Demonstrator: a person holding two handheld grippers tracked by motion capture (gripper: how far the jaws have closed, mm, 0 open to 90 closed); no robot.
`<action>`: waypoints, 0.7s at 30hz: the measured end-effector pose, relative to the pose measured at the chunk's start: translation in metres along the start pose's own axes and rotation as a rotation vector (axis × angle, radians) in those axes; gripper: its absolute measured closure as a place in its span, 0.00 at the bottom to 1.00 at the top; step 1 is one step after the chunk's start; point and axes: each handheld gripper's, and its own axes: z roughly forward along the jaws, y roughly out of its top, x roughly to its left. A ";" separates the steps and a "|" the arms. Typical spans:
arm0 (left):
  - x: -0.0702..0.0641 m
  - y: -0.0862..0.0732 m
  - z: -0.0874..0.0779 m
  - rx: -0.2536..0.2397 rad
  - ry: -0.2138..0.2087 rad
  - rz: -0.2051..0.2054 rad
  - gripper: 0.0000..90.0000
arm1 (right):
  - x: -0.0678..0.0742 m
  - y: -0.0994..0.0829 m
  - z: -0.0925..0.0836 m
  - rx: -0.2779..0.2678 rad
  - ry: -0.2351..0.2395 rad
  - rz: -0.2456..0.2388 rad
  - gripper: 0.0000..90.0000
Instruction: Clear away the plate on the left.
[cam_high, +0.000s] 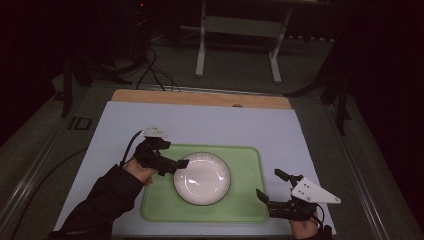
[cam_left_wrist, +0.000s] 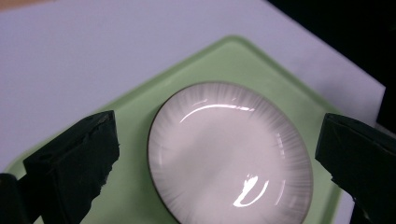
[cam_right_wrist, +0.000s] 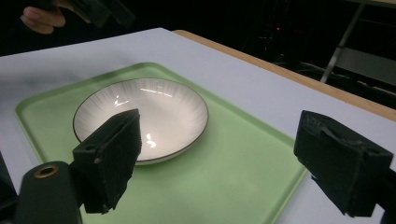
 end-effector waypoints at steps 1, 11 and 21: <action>-0.001 0.000 -0.002 -0.007 -0.009 0.007 0.00 | 0.000 0.000 0.000 0.000 0.000 0.001 0.16; -0.014 -0.013 -0.026 -0.041 -0.043 0.085 0.00 | 0.001 0.000 0.001 0.001 0.000 -0.004 0.16; -0.014 -0.033 -0.048 -0.080 -0.013 0.127 0.00 | 0.001 0.000 0.003 0.008 0.002 -0.005 0.16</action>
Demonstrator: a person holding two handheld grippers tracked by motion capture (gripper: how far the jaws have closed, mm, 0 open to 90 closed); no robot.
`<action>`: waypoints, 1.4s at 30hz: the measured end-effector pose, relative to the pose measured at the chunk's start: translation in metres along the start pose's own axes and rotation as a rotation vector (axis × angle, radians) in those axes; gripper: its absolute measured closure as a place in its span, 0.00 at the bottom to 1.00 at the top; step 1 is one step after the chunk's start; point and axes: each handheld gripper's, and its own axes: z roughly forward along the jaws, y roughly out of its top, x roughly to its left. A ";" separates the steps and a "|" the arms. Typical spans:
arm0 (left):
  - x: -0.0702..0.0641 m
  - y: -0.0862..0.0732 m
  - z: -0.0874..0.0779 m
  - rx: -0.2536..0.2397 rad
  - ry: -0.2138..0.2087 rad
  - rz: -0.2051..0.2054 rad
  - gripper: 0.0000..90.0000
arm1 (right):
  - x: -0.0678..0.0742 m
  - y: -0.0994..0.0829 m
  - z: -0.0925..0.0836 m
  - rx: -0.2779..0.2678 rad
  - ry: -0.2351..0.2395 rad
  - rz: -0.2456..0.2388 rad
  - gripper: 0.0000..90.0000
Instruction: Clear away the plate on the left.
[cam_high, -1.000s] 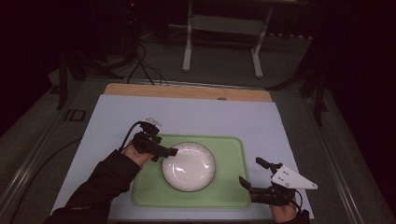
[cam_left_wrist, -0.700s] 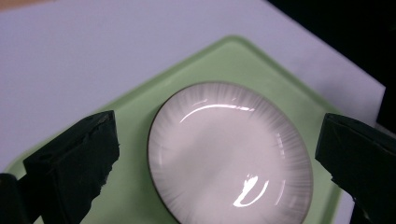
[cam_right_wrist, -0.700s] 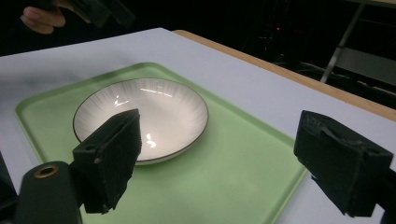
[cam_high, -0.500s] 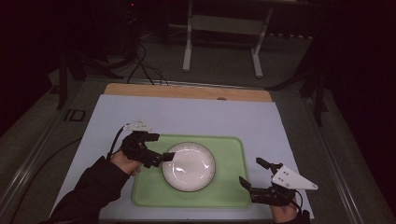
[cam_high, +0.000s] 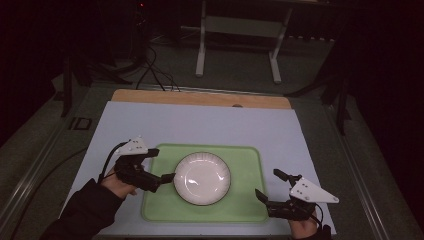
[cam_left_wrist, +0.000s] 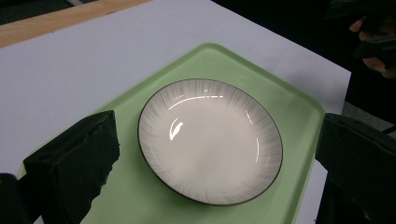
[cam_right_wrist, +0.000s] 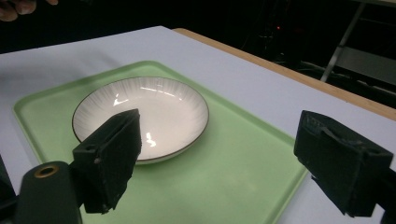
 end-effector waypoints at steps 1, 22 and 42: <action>-0.001 -0.003 -0.002 -0.012 0.006 0.018 0.00 | 0.000 0.000 0.000 0.001 0.001 0.001 0.16; 0.002 -0.045 -0.019 -0.059 0.077 0.000 0.00 | 0.000 -0.001 0.004 0.006 0.006 0.002 0.16; 0.011 -0.071 -0.003 -0.070 0.123 0.011 0.00 | -0.001 -0.001 0.003 0.008 0.007 0.001 0.16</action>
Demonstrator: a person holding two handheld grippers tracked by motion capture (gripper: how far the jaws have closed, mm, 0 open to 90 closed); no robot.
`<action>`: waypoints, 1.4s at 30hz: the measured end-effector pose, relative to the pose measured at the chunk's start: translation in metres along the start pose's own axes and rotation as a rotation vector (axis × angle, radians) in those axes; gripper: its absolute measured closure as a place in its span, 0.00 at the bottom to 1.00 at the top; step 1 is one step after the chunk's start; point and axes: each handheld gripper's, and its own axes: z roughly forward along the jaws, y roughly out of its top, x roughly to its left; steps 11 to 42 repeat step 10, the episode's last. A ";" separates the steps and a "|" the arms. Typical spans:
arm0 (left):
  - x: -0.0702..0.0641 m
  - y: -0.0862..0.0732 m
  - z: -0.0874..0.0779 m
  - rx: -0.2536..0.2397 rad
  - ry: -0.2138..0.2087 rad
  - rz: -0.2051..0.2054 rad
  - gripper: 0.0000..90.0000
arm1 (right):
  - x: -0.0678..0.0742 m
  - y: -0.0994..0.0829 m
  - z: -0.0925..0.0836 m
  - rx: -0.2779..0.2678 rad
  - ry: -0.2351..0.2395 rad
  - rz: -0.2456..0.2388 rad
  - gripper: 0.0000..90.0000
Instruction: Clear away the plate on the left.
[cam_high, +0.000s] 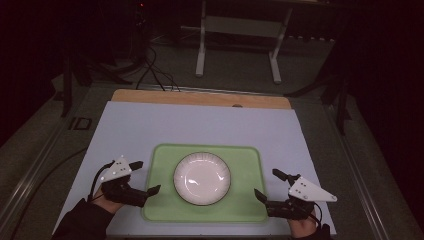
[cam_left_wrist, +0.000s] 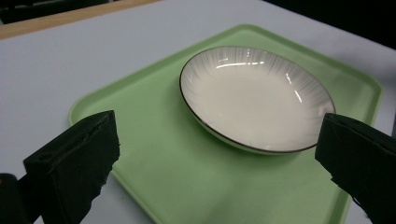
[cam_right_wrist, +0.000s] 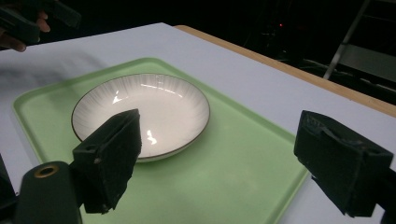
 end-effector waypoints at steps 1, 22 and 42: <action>0.000 0.000 0.000 -0.003 0.002 -0.002 0.00 | 0.000 0.000 0.000 0.000 0.000 0.000 0.16; 0.003 -0.004 0.000 -0.039 -0.011 -0.001 0.00 | 0.000 0.000 0.000 0.001 0.003 0.003 0.16; 0.003 -0.004 0.000 -0.039 -0.011 -0.001 0.00 | 0.000 0.000 0.000 0.001 0.003 0.003 0.16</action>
